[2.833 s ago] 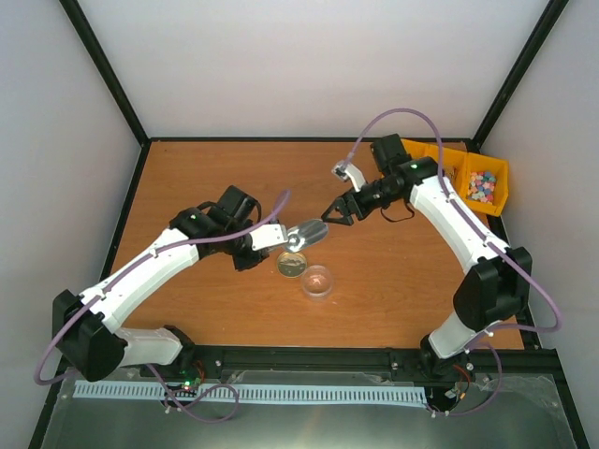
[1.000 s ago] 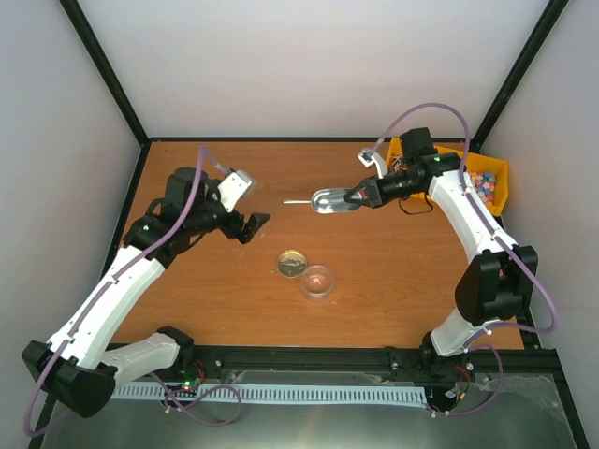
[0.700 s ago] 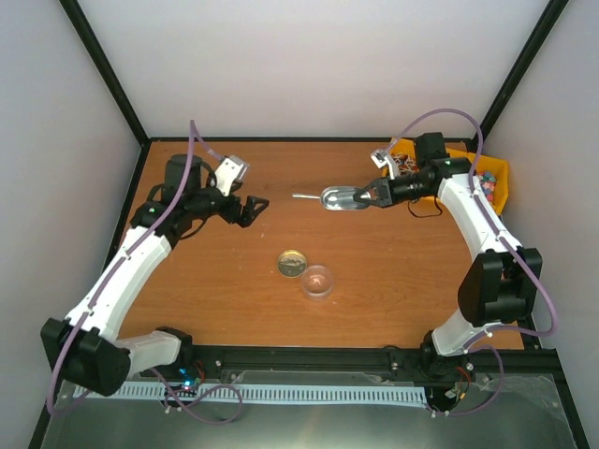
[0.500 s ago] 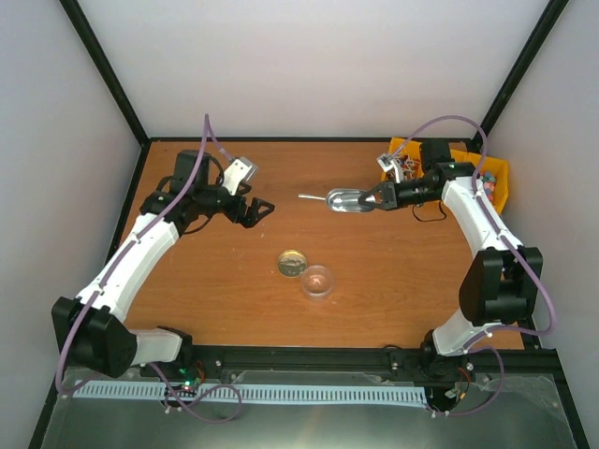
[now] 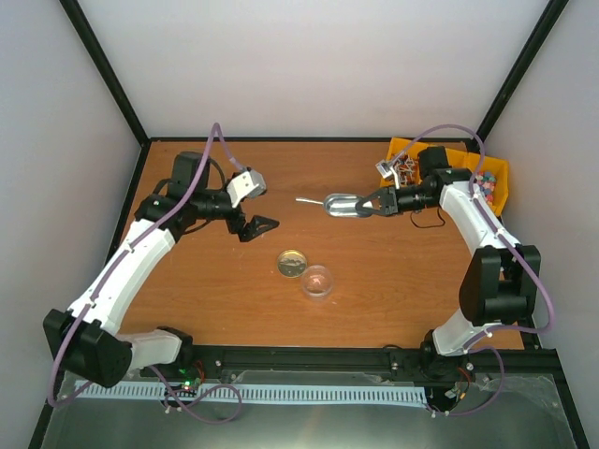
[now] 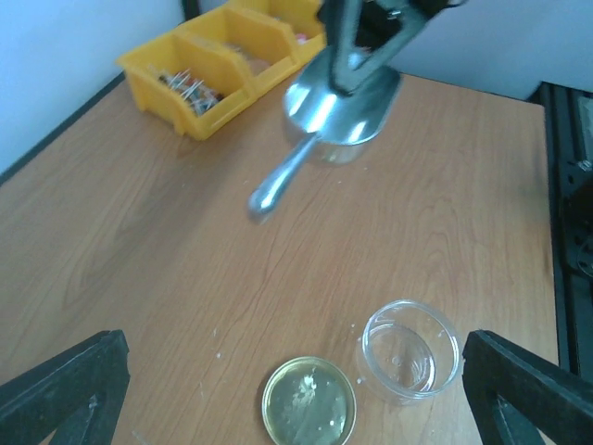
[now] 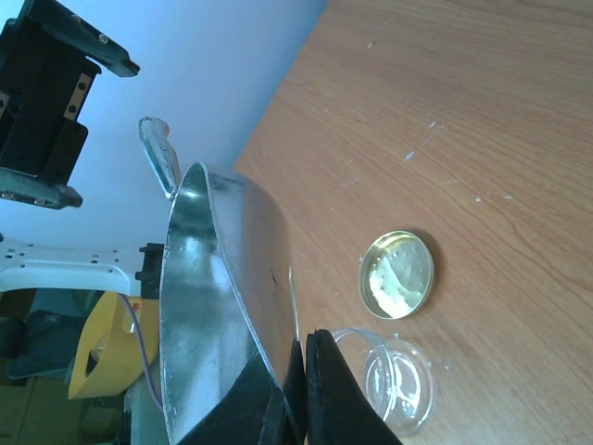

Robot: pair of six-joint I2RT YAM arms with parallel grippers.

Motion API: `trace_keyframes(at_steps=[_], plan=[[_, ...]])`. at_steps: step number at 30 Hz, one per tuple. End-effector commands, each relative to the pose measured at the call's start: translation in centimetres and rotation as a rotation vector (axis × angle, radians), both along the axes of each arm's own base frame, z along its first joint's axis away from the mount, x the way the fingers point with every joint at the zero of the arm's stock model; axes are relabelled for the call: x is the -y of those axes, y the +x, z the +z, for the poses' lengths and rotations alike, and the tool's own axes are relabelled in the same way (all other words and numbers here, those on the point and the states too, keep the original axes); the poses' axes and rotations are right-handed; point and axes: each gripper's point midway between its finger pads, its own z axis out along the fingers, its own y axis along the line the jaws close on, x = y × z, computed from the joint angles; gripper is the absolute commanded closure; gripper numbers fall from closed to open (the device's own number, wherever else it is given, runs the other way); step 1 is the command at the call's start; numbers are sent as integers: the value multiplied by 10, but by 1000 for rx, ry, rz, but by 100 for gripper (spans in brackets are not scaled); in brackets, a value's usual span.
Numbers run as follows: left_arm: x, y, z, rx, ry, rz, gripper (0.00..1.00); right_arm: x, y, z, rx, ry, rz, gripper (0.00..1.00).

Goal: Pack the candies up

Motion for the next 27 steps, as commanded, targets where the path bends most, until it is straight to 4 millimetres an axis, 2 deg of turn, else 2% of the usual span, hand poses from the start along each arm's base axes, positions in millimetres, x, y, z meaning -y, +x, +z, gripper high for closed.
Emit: trace_keyframes(at_steps=[1,7,12,19,27], plan=[[17,-26,19,178,-1,-164,0,-10,-11,9,7,84,55,97],[41,-35,13,215,-5,-292,10,-18,-23,15,9,120,98,97],[53,-27,18,245,5,-288,20,-30,-31,13,14,92,132,97],[57,-25,8,240,35,-289,41,-39,-36,11,0,82,152,97],[52,-29,-1,231,55,-274,51,-41,-35,12,-17,107,158,97]])
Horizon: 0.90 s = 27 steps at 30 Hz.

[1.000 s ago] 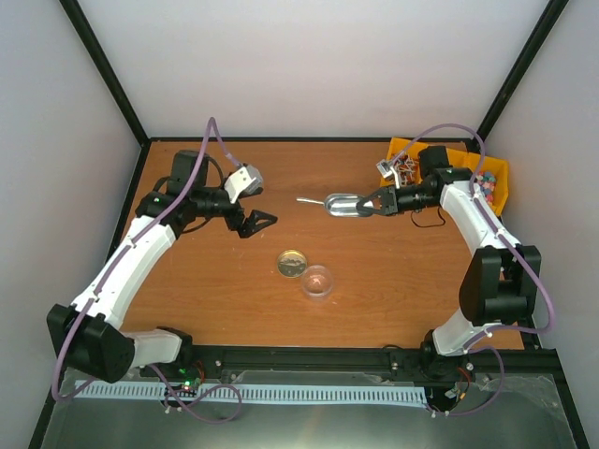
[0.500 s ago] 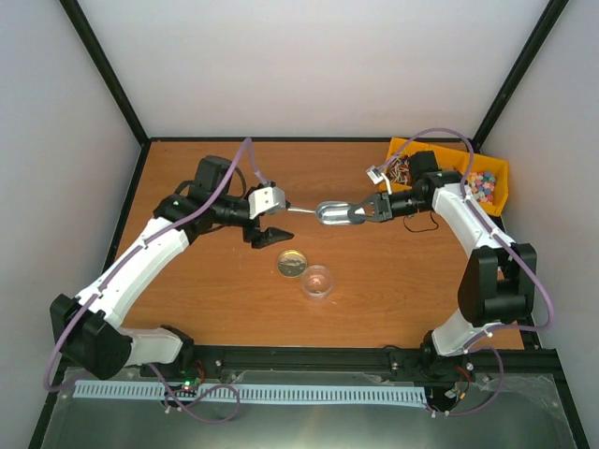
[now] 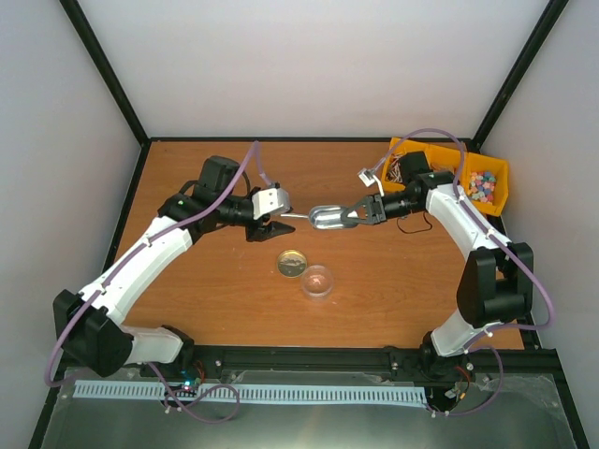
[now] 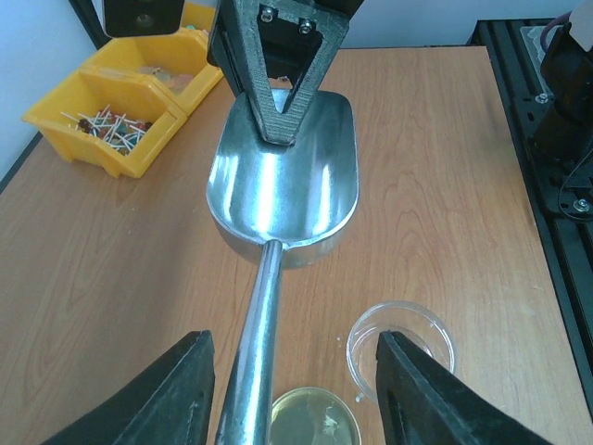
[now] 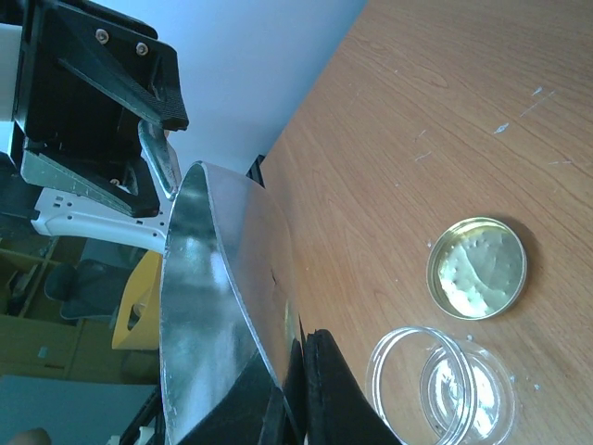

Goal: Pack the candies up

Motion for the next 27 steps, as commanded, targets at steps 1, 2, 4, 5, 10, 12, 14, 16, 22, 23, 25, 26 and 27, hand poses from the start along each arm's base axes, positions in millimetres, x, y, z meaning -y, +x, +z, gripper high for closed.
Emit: trace_keyframes(at_steps=[1,2,4,5,10,12,14,16,22,23,25,26,27], plan=[[2,-2,10,68,-15,-17,51,-2,-2,10,8,39,9,97],[2,-1,9,64,-16,-15,52,-2,-2,10,5,40,9,97],[3,-1,10,61,-23,-13,52,-2,-3,9,2,41,9,97],[3,-1,10,63,-27,-11,52,-2,-2,8,1,40,8,97],[2,-1,8,63,-23,-9,53,-3,-2,5,-11,41,7,97],[1,-1,6,66,-15,-10,53,-3,-2,6,-12,41,7,97],[1,-1,6,67,-11,-9,54,-3,-2,6,-13,43,8,97],[1,-2,9,64,-17,-11,54,-4,-1,4,-19,44,8,97],[3,-5,13,69,-19,-21,54,-4,-1,5,-19,42,11,97],[3,-5,12,73,-13,-24,54,-4,-2,5,-17,41,10,97],[4,-8,10,80,-4,-33,55,-3,-2,5,-16,41,9,97],[6,-9,11,82,-5,-39,55,-3,-2,6,-15,42,9,97],[7,-10,12,81,-7,-44,56,-3,-3,6,-14,44,10,97]])
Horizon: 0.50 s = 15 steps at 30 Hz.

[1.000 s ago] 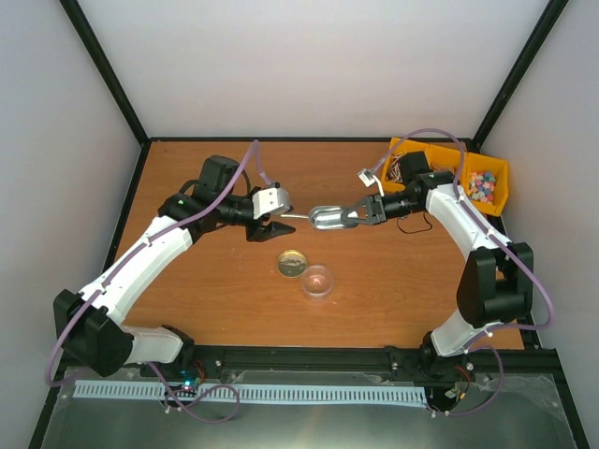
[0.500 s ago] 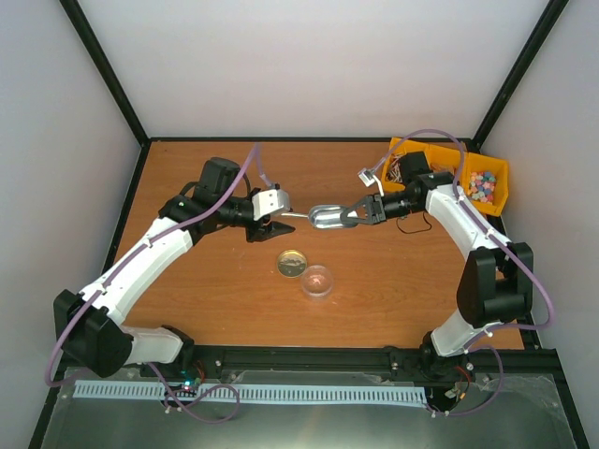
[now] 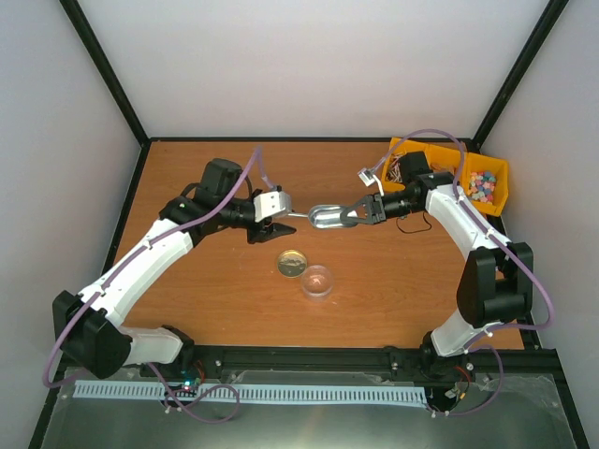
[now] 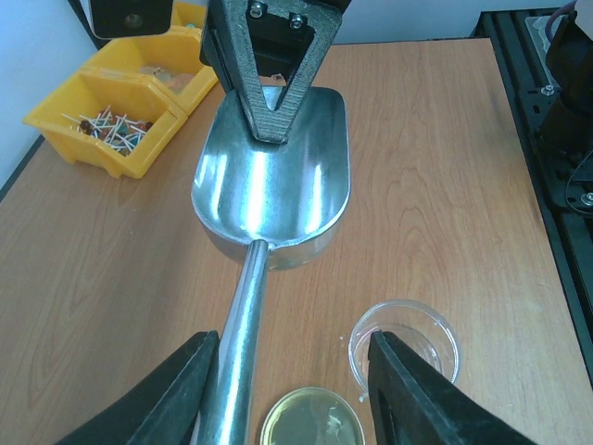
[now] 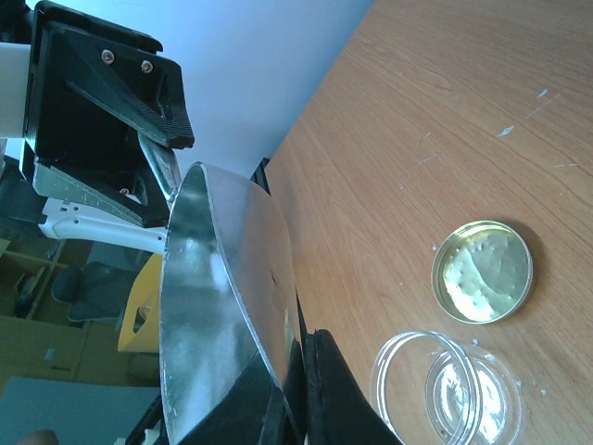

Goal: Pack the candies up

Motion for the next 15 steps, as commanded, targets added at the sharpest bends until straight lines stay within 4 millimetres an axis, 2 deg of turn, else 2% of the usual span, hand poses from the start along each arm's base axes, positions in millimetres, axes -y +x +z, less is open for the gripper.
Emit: trace_keyframes(at_steps=[1,15], plan=[[6,-9,17,63,-19,-53,56,-3,-4,5,-5,30,14,97],[24,-3,30,75,-49,-80,64,-4,-5,10,-27,72,27,97]])
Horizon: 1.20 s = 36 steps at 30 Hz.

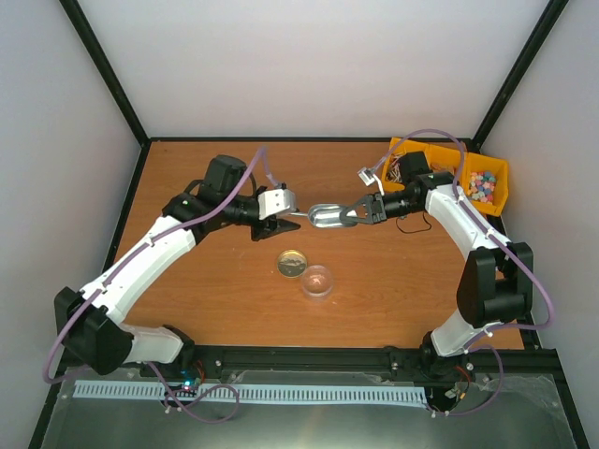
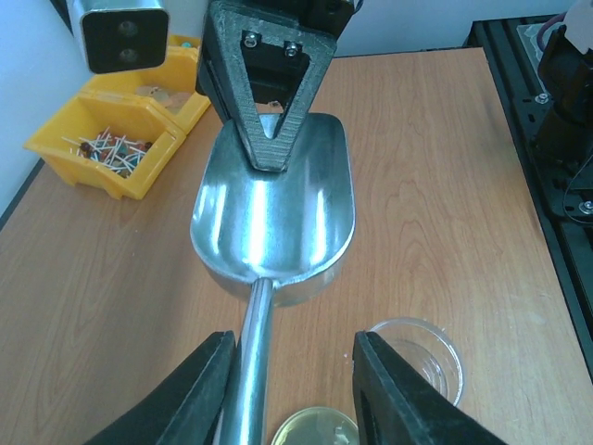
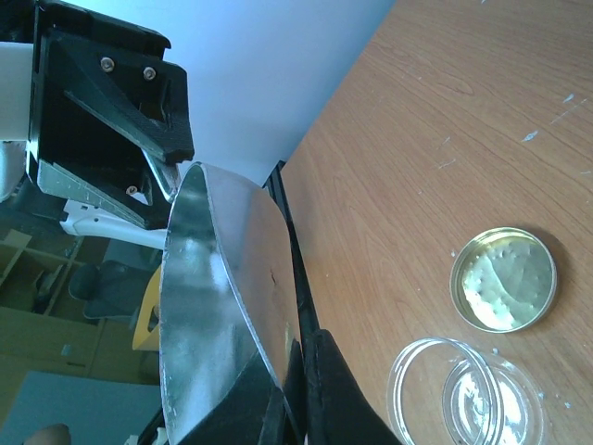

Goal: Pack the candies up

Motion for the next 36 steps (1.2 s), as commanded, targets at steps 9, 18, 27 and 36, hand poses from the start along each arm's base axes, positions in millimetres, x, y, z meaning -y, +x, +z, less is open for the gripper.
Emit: trace_keyframes(at_steps=[9,18,27,36], plan=[[23,-3,18,58,-29,-69,73,-2,-5,6,-22,42,20,97],[22,-2,16,50,-35,-53,77,-3,-6,8,-22,56,27,97],[23,-2,16,35,-44,-49,90,-3,-6,8,-22,57,28,97],[15,4,12,-9,-21,41,99,18,20,10,106,-70,-21,33]])
